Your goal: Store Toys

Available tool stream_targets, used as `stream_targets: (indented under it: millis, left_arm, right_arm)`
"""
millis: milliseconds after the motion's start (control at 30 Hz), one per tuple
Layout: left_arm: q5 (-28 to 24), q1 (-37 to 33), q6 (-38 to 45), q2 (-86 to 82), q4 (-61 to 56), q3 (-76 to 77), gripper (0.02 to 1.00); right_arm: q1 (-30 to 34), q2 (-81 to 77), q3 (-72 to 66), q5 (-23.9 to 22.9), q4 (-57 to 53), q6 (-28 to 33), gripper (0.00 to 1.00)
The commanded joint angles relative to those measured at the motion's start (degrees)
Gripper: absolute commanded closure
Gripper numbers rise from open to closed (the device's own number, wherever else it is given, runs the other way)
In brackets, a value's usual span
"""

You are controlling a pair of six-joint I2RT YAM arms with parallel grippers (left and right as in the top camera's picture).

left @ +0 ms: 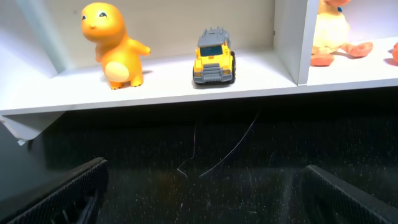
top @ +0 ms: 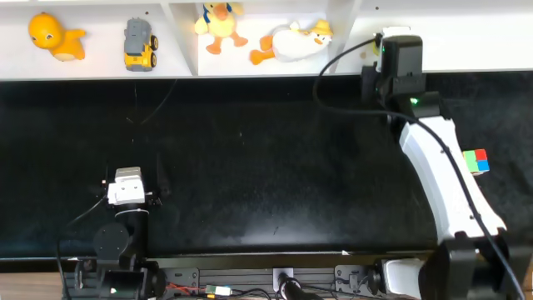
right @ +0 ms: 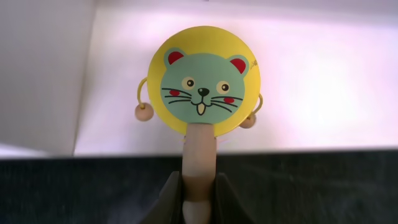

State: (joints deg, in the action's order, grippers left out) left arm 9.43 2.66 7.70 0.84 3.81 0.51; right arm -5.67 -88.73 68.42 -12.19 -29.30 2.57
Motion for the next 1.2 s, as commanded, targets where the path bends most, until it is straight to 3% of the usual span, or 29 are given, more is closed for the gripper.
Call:
stream_targets:
  millis: [33,633,1200]
  left_arm:
    - [-0.37,0.31,0.85,-0.68,0.2,-0.04,0.02]
    - [-0.37,0.31,0.85,-0.68,0.2,-0.04,0.02]
    - [-0.37,0.31,0.85,-0.68,0.2,-0.04,0.02]
  right_arm:
    - [0.02,-3.48,4.02,1.53,1.95,2.08,0.958]
    - [0.07,-12.44,5.09,5.38,13.46,5.2,0.958]
    - [0.09,-15.85,5.09,5.77,13.84,4.7,0.884]
